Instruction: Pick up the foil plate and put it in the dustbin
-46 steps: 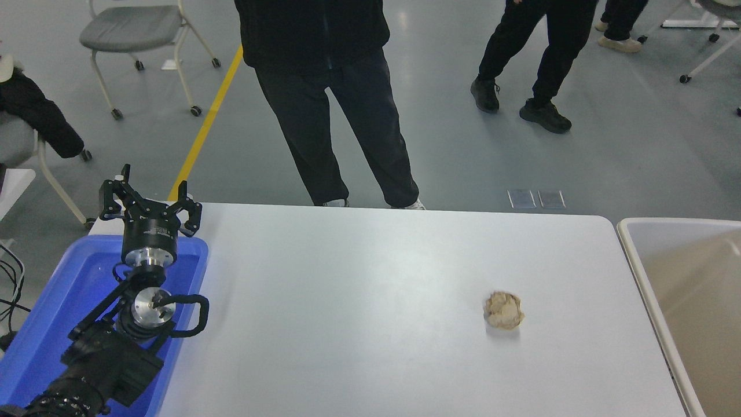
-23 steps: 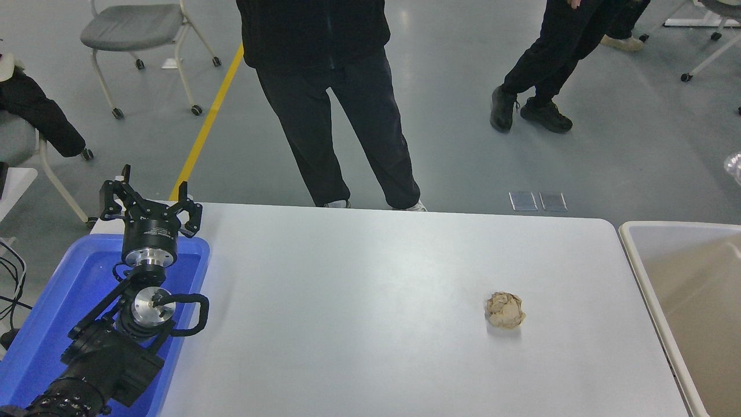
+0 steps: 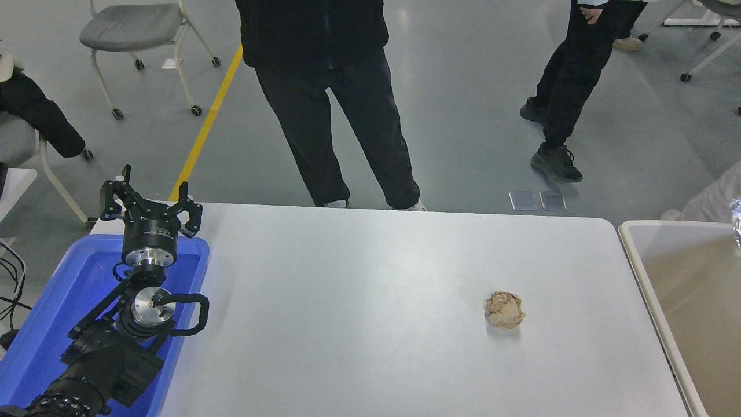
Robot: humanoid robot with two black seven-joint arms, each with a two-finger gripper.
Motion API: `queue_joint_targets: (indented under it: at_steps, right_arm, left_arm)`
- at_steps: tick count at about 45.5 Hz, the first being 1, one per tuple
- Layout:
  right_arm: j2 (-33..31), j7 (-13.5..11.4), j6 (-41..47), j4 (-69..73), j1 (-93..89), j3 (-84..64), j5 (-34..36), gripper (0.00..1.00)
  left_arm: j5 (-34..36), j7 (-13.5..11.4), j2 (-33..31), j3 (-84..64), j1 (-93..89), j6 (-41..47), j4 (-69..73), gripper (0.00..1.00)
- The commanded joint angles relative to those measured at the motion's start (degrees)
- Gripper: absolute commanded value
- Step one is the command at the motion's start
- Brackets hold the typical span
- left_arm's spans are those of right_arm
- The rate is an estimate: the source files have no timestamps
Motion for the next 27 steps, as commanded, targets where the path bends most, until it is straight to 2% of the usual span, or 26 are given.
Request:
queue_joint_targets:
  at_steps: [1, 9, 10, 11, 13, 16, 20, 22, 23, 24, 27]
  right_arm:
    - [2.57, -0.10, -0.46, -0.18, -2.79, 2.50, 1.56, 0.00]
    - [3.45, 0.07, -0.99, -0.18, -3.85, 3.91, 1.56, 0.01]
    - [3.45, 0.07, -0.99, -0.18, -3.93, 4.08, 1.56, 0.17]
    - [3.54, 0.07, -0.99, -0.18, -4.02, 4.43, 1.56, 0.28]
    - [3.63, 0.16, -0.99, -0.18, -4.20, 5.13, 1.56, 0.33]
    - [3.63, 0.34, -0.99, -0.18, -4.46, 6.01, 1.56, 0.55]
    - [3.45, 0.42, -0.81, -0.18, -4.73, 6.81, 1.56, 0.69]
    - [3.27, 0.42, -0.73, -0.18, -4.73, 7.33, 1.56, 0.83]
    - [3.19, 0.42, -0.64, -0.18, -4.73, 7.42, 1.56, 0.95]
    - [3.19, 0.42, -0.46, -0.18, -4.73, 7.51, 1.56, 1.00]
    - [3.01, 0.42, -0.29, -0.18, -4.73, 7.60, 1.47, 1.00]
  left_arm:
    - [0.00, -0.08, 0.00, 0.00, 0.00, 0.00, 0.01, 0.99]
    - [0.00, 0.01, 0.00, 0.00, 0.00, 0.00, 0.01, 0.99]
    - [0.00, 0.01, 0.00, 0.00, 0.00, 0.00, 0.01, 0.99]
    - [0.00, -0.07, 0.00, 0.00, 0.00, 0.00, 0.01, 0.99]
    - [0.00, 0.01, 0.00, 0.00, 0.00, 0.00, 0.01, 0.99]
    - [0.00, 0.01, 0.00, 0.00, 0.00, 0.00, 0.01, 0.99]
    - [0.00, 0.01, 0.00, 0.00, 0.00, 0.00, 0.01, 0.99]
    - [0.00, 0.01, 0.00, 0.00, 0.00, 0.00, 0.01, 0.99]
    - [0.00, 0.01, 0.00, 0.00, 0.00, 0.00, 0.01, 0.99]
    - [0.00, -0.07, 0.00, 0.00, 0.00, 0.00, 0.01, 0.99]
    - [0.00, 0.01, 0.00, 0.00, 0.00, 0.00, 0.01, 0.99]
